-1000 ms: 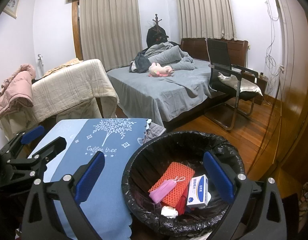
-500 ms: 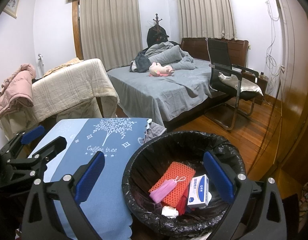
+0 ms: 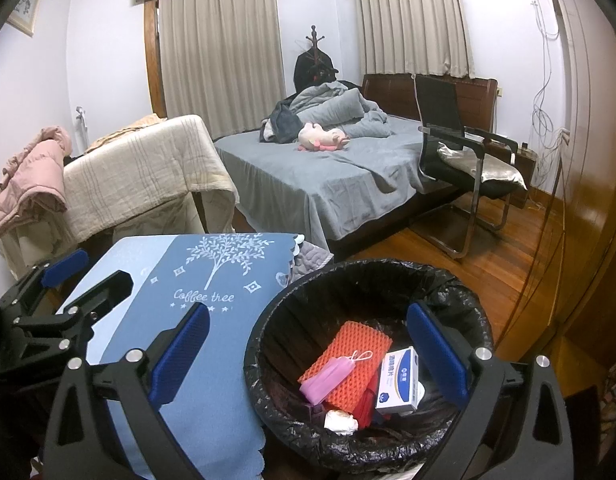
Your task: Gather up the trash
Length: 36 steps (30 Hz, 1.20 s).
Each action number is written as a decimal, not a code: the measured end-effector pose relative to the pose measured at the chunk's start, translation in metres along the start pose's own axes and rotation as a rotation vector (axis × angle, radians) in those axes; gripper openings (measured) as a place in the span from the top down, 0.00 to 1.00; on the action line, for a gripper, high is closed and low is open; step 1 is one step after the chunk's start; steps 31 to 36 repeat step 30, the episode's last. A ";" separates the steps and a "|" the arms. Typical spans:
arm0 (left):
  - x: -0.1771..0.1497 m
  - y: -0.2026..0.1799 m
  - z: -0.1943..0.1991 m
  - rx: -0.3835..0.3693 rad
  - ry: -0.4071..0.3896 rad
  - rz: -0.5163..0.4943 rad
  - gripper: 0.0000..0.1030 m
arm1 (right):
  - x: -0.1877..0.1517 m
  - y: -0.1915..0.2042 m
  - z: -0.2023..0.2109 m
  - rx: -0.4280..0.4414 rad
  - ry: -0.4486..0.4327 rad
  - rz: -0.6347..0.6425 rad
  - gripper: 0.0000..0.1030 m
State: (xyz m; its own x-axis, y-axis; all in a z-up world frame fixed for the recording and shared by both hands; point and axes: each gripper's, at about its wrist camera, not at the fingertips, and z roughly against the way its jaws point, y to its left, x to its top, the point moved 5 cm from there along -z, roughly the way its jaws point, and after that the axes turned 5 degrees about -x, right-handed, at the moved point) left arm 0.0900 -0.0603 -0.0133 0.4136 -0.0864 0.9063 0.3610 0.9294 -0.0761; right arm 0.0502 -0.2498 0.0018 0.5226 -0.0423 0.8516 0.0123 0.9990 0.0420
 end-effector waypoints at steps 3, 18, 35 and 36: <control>0.000 0.000 0.000 0.001 0.000 0.001 0.05 | 0.000 0.000 0.000 0.000 0.001 0.000 0.06; 0.000 0.007 0.003 0.002 0.000 -0.009 0.05 | 0.000 0.000 0.000 0.000 0.005 -0.002 0.06; -0.002 0.007 0.001 0.007 0.008 0.002 0.05 | 0.001 0.001 0.000 0.001 0.007 -0.003 0.06; -0.002 0.007 0.001 0.007 0.008 0.002 0.05 | 0.001 0.001 0.000 0.001 0.007 -0.003 0.06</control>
